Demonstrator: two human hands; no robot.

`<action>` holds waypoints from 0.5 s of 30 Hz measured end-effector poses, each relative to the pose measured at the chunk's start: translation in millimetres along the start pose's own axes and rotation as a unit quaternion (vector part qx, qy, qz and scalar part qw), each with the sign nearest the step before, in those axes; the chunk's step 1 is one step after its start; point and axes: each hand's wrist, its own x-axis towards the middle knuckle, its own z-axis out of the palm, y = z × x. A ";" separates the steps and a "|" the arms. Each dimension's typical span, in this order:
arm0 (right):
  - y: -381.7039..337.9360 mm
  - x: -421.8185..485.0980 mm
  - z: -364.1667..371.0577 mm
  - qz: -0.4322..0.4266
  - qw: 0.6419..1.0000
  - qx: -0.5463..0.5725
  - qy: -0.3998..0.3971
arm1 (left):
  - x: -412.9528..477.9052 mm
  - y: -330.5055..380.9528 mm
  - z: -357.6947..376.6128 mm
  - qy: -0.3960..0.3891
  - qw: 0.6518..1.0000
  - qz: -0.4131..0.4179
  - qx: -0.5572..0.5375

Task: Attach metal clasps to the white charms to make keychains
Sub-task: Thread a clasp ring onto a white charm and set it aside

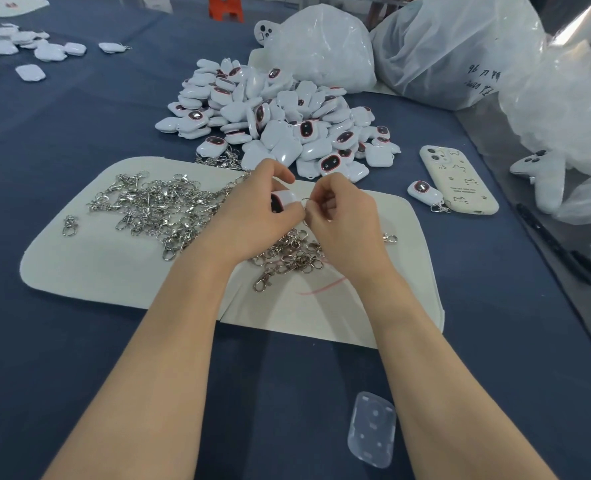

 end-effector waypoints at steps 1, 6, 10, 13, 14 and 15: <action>-0.1 0.0 0.3 -0.002 1.000 -0.006 -0.002 | 0.2 -0.7 0.4 0.003 1.000 0.003 0.012; -0.6 0.1 0.3 -0.006 1.000 -0.015 -0.012 | 0.9 -3.3 1.5 0.010 0.999 0.021 0.046; 0.6 -1.0 1.2 -0.012 0.999 -0.025 -0.020 | 1.6 -4.7 0.5 0.015 0.998 0.027 0.047; 1.4 -1.2 1.4 -0.027 0.999 -0.034 -0.029 | 1.3 -5.6 0.9 0.016 0.999 0.029 0.035; 1.4 -1.3 1.5 -0.034 0.998 -0.035 -0.030 | 1.4 -5.8 0.8 0.016 0.999 0.027 0.026; 1.4 -1.4 1.7 -0.043 0.998 -0.038 -0.029 | 1.4 -5.9 0.3 0.013 1.000 0.024 0.014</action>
